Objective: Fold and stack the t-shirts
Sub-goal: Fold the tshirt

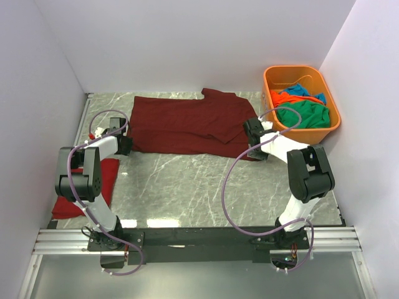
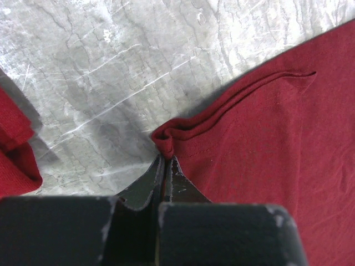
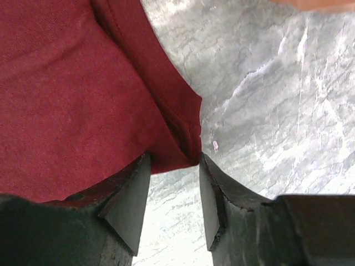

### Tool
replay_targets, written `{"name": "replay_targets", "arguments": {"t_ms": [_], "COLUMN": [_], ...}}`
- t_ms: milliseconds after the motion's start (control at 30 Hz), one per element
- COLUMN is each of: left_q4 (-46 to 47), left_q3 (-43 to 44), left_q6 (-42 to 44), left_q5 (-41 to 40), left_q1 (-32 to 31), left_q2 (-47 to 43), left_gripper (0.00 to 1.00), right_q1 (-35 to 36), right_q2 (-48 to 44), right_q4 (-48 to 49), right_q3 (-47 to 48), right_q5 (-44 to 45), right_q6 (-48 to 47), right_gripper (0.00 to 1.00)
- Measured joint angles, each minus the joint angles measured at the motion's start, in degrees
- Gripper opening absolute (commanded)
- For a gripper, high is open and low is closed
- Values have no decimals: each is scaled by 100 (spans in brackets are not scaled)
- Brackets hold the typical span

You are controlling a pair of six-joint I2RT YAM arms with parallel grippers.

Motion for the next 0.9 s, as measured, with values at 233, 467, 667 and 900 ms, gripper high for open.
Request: {"name": "replay_targets", "arguments": {"t_ms": [233,467,667,900], "left_q4": [0,-2,-61,-162], "left_q3": [0,0,0,0], "left_q6": [28,39,37,11], "left_q5": [0,0,-13,-118], "left_q1": [0,0,0,-2], "left_q2": [0,0,0,-20], "left_gripper": [1,1,1,1], "right_q1": [0,0,0,2], "right_q2": [160,170,118,20], "right_q4": [68,11,-284,-461], "right_q3": [190,225,468,555], "right_q5": [-4,52,400,758], "right_q6": [-170,-181,-157,-136], "right_gripper": [23,0,0,2]}}
